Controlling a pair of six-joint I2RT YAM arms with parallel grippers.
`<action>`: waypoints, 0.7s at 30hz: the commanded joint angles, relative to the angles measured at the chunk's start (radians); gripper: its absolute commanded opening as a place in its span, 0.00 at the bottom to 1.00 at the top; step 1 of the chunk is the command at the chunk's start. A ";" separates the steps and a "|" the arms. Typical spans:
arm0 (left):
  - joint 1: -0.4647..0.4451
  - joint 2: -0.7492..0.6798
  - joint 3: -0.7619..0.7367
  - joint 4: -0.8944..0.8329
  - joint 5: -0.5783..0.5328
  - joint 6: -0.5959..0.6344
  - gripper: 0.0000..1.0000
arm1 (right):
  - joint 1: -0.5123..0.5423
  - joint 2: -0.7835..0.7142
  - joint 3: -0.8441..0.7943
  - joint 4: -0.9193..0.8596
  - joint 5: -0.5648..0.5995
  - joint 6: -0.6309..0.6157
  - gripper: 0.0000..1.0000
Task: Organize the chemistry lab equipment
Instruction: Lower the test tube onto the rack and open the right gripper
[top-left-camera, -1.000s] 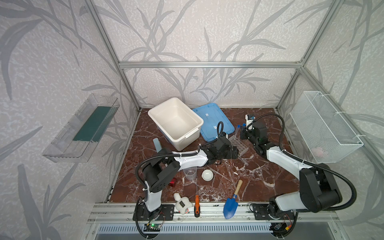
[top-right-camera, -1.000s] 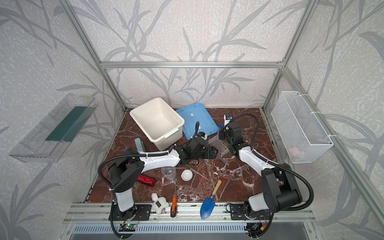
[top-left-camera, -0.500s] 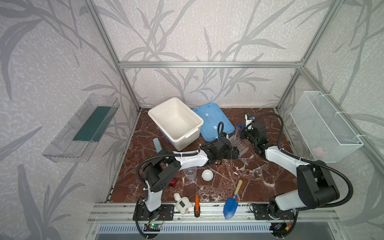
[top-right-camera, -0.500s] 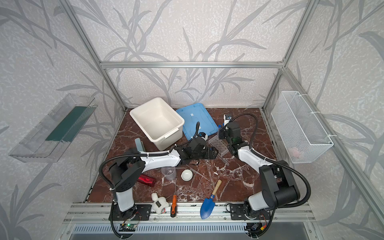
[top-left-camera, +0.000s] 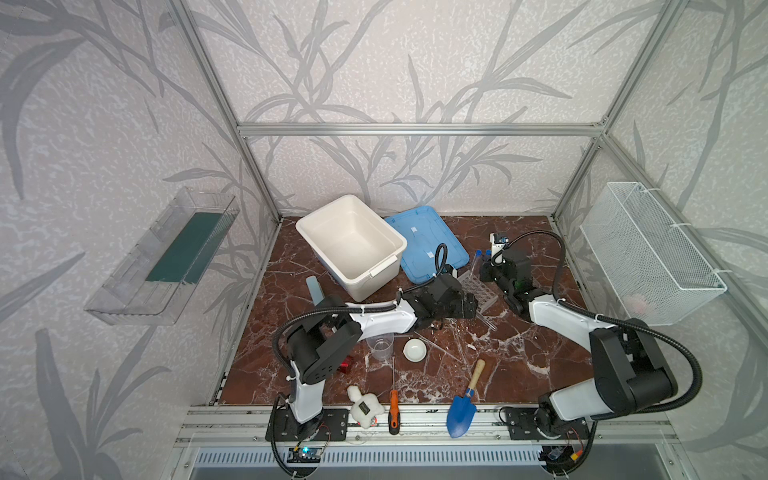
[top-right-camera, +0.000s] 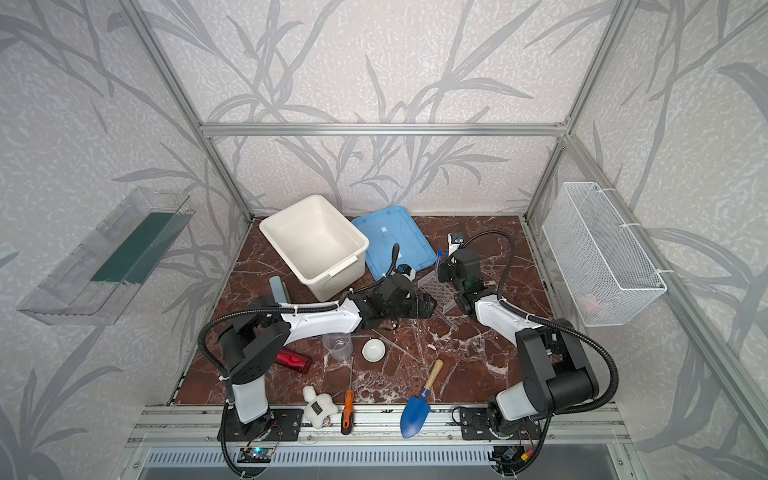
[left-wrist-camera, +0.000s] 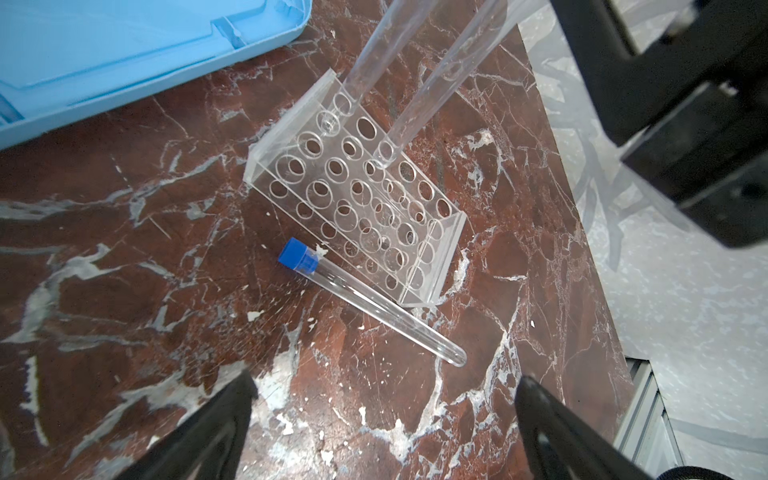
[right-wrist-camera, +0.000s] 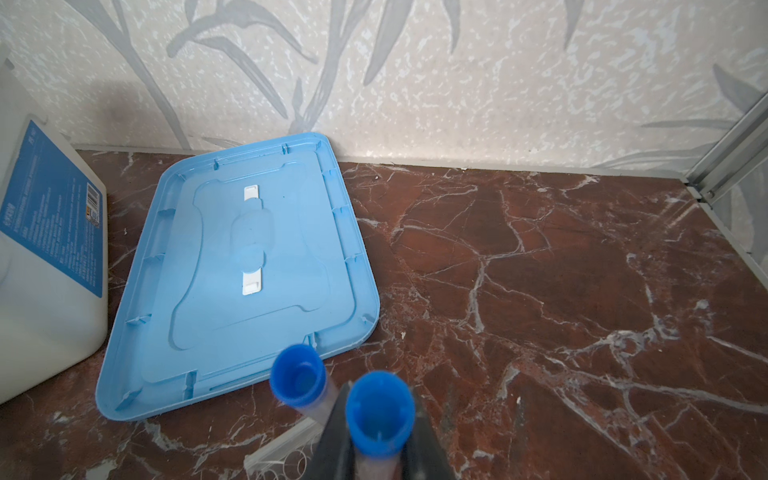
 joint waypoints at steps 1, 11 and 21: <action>0.003 0.016 0.013 0.016 -0.015 -0.005 0.99 | -0.002 0.013 -0.020 0.030 0.019 0.001 0.18; 0.002 0.014 0.031 -0.058 -0.074 -0.016 0.99 | -0.002 0.001 -0.047 0.051 0.021 0.021 0.29; -0.053 0.047 0.175 -0.335 -0.208 -0.026 0.99 | -0.006 -0.134 -0.008 -0.242 0.037 0.149 0.89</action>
